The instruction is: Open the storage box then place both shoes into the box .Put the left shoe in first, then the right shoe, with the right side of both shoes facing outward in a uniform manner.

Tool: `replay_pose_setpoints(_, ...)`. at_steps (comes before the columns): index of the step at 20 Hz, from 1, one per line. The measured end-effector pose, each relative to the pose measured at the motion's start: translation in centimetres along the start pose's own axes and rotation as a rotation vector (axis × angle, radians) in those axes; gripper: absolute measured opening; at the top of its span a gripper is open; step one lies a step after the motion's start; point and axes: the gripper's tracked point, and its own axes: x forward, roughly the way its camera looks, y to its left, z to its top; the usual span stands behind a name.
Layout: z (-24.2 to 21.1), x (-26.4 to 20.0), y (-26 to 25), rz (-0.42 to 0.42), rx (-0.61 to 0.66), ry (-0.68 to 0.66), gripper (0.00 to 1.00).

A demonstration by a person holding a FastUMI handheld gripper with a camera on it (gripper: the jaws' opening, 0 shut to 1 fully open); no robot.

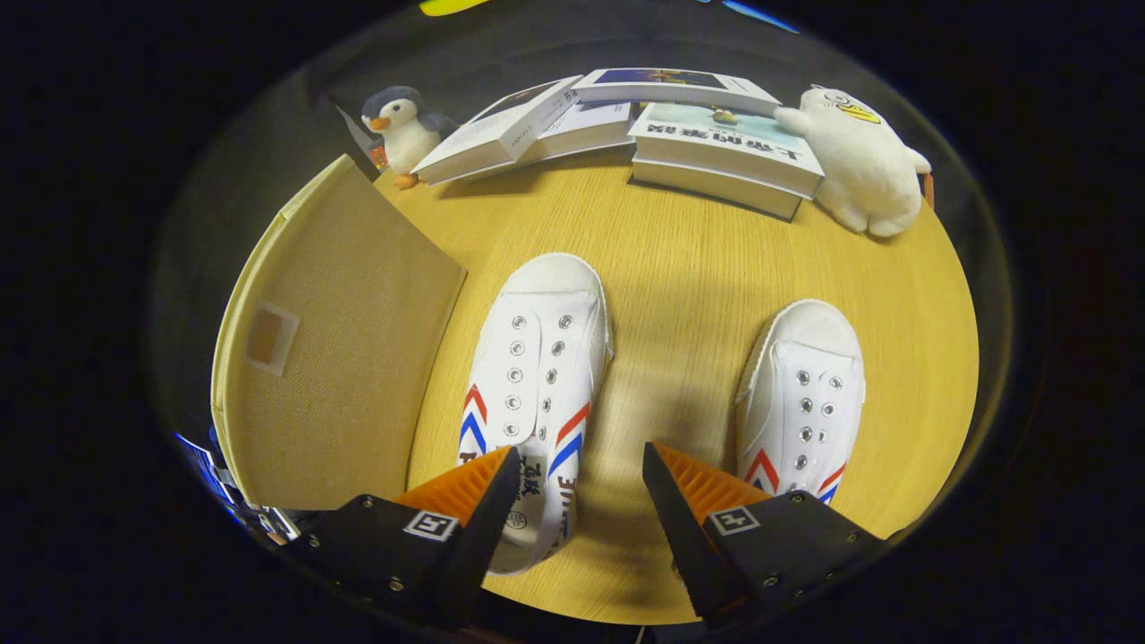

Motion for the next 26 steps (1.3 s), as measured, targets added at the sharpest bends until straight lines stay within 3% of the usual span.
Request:
replay_pose_setpoints(3, 0.0, 0.8, 0.2, 0.020, 0.007, 0.025, 0.80)
replay_pose_setpoints(5, 0.1, 1.1, 0.5, 0.040, 0.027, 0.044, 0.66)
replay_pose_setpoints(7, 0.2, 0.8, 1.5, 0.071, 0.028, 0.057, 0.46)
replay_pose_setpoints(8, 0.2, 0.9, 1.4, 0.061, 0.022, 0.063, 0.23)
replay_pose_setpoints(11, 0.3, 0.3, 1.4, 0.049, 0.077, 0.069, 0.04)
replay_pose_setpoints(17, 0.5, -2.7, 2.6, 0.101, 0.160, 0.106, 0.01)
replay_pose_setpoints(26, 6.4, -14.6, 8.4, 0.180, 0.136, 0.011, 0.01)
